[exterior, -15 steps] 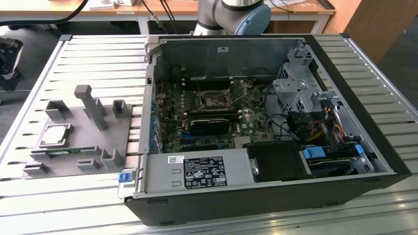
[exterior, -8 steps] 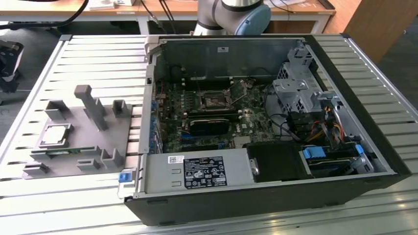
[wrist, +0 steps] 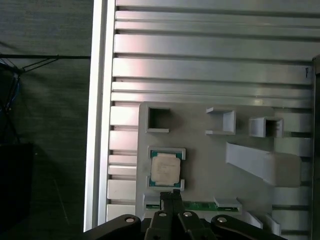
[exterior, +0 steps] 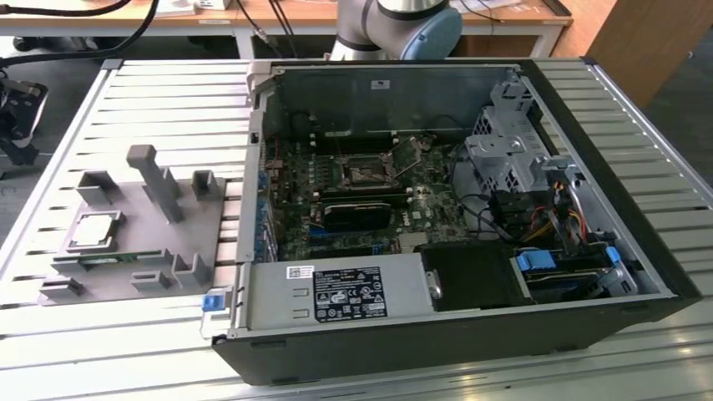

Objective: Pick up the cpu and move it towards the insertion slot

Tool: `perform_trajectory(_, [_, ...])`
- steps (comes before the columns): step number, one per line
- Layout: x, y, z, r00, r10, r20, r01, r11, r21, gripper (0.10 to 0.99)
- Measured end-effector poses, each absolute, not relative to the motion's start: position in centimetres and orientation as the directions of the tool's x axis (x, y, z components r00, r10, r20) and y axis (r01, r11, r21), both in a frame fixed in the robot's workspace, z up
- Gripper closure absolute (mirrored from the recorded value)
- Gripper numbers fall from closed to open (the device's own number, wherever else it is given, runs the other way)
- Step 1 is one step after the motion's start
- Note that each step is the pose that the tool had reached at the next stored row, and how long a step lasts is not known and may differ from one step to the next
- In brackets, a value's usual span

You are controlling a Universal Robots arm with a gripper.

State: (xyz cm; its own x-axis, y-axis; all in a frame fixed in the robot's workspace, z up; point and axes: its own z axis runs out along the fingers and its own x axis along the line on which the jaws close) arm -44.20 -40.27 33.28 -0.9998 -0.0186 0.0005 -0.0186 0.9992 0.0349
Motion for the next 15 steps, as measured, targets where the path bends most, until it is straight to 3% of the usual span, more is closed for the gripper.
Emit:
perform_trajectory(13, [-44.2, -40.3, 32.0, -1.0, -0.019, 0.0, -0.018, 0.999, 0.035, 0.973])
perform_trajectory(15, [-44.2, -40.3, 31.8, -1.0, -0.018, 0.0, -0.018, 0.999, 0.035, 0.851])
